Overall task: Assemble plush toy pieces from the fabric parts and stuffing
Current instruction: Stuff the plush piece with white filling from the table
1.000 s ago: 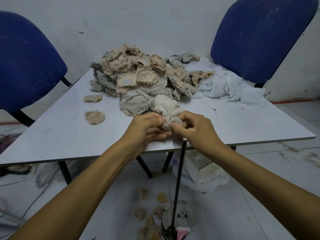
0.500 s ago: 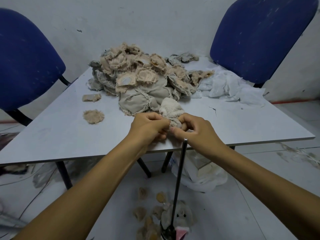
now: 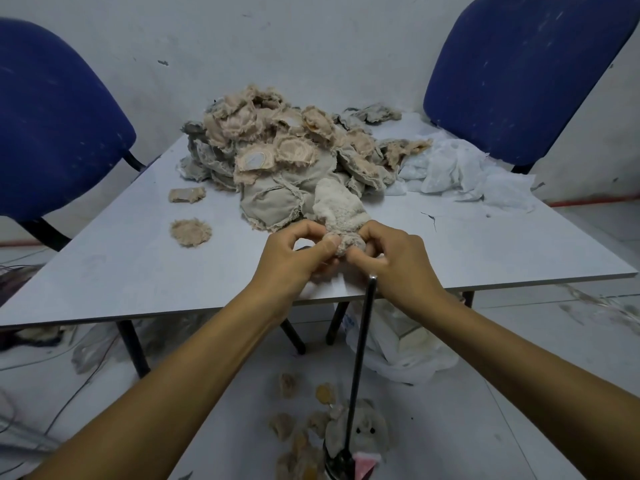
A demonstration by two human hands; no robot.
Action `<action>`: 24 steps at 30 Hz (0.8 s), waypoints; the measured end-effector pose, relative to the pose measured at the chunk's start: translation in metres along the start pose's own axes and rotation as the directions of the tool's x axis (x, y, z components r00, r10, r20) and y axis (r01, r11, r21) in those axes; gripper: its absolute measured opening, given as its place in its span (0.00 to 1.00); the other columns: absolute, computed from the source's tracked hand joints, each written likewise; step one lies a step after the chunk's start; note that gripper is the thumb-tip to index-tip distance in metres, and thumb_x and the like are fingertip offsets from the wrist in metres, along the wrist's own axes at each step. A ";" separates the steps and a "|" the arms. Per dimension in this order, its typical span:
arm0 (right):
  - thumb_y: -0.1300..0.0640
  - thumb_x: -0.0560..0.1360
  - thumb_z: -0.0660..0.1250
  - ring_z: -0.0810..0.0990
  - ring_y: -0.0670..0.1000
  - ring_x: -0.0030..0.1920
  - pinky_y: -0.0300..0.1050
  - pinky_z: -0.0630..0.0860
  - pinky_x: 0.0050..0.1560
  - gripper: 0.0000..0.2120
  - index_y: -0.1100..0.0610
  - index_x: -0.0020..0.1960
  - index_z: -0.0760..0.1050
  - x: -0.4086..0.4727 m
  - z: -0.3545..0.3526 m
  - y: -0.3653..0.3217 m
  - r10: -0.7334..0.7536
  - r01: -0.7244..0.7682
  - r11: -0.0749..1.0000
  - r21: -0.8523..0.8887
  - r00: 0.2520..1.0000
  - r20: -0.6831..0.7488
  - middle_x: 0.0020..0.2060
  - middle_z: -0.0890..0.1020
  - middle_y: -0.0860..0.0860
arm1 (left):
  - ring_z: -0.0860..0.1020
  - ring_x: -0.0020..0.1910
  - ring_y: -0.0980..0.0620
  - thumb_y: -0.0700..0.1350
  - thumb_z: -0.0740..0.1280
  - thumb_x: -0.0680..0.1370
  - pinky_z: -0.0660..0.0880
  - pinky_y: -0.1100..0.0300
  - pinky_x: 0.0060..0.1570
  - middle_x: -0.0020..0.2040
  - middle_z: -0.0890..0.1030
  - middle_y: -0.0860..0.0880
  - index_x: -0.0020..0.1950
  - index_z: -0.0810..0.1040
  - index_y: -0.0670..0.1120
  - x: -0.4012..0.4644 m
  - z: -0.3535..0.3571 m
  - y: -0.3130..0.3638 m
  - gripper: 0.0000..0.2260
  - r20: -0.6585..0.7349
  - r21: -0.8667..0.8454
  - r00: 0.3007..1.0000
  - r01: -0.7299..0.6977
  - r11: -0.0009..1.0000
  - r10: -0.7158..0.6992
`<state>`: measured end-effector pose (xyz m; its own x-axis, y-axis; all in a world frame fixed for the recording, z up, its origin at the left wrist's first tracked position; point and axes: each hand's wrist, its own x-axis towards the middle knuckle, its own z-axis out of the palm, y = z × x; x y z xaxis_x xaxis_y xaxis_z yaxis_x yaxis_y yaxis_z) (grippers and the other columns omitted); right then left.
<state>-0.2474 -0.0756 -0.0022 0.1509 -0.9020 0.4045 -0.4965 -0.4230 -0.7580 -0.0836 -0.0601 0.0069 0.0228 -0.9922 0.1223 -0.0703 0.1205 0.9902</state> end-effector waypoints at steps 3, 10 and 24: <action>0.56 0.72 0.72 0.71 0.41 0.26 0.31 0.66 0.29 0.11 0.53 0.34 0.72 0.002 0.000 0.000 0.030 -0.029 0.999 0.037 0.999 -0.013 0.23 0.74 0.44 | 0.80 0.38 0.49 0.39 0.74 0.75 0.79 0.54 0.41 0.41 0.79 0.44 0.46 0.78 0.38 -0.002 0.002 0.002 0.07 -0.012 0.059 0.999 -0.036 0.998 0.037; 0.57 0.74 0.72 0.73 0.43 0.30 0.34 0.68 0.34 0.08 0.59 0.42 0.76 0.002 -0.008 0.000 0.043 -0.073 0.983 0.167 0.983 0.178 0.27 0.75 0.48 | 0.75 0.28 0.48 0.34 0.73 0.72 0.74 0.59 0.28 0.33 0.76 0.41 0.35 0.76 0.41 0.002 0.006 0.005 0.09 -0.108 -0.007 0.992 0.063 0.998 -0.063; 0.55 0.72 0.76 0.74 0.38 0.35 0.29 0.66 0.38 0.09 0.55 0.39 0.76 0.010 -0.010 0.001 -0.240 0.252 0.962 -0.106 0.964 0.112 0.31 0.77 0.43 | 0.76 0.28 0.52 0.34 0.69 0.75 0.75 0.64 0.29 0.29 0.78 0.48 0.27 0.77 0.49 0.011 -0.007 0.006 0.18 0.054 -0.150 0.983 0.180 0.972 -0.174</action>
<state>-0.2554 -0.0839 0.0058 0.3609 -0.7777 0.5147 -0.5301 -0.6251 -0.5729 -0.0766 -0.0703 0.0144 -0.0190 -0.9983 -0.0552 0.0849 -0.0566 0.9948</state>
